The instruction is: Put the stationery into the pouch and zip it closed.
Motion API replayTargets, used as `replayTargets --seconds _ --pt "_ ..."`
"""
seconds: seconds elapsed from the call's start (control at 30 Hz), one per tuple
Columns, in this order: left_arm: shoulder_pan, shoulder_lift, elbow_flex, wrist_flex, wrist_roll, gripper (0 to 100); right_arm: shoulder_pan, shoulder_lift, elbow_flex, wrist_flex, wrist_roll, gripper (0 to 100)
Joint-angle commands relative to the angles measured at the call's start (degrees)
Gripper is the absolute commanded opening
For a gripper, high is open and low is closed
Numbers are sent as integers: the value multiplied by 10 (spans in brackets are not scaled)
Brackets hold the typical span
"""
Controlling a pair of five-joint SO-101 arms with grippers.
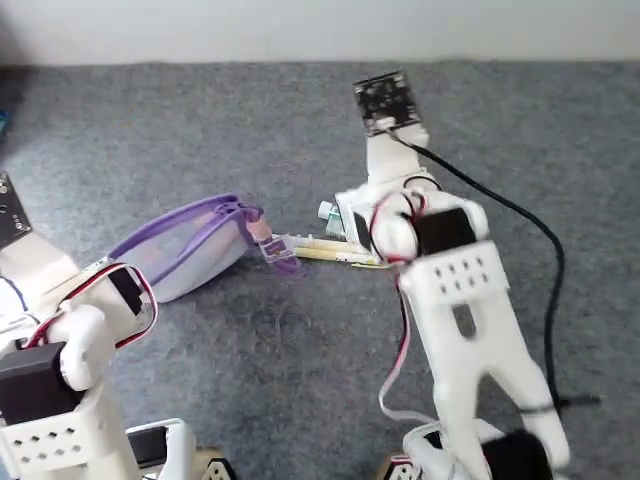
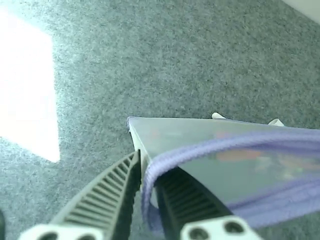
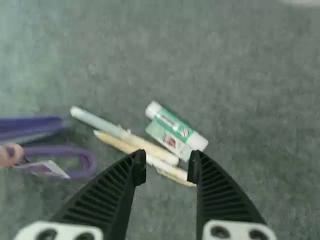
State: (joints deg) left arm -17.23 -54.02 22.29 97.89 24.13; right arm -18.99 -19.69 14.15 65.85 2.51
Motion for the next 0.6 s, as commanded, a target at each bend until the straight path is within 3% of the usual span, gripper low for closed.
replayTargets --seconds 0.0,0.17,0.57 --pt "-6 3 2 4 3 12 7 73 -79 34 42 223" --pt "-6 3 3 4 3 12 5 220 -203 117 84 322" --pt "-6 3 4 4 4 12 5 550 -535 258 249 324"
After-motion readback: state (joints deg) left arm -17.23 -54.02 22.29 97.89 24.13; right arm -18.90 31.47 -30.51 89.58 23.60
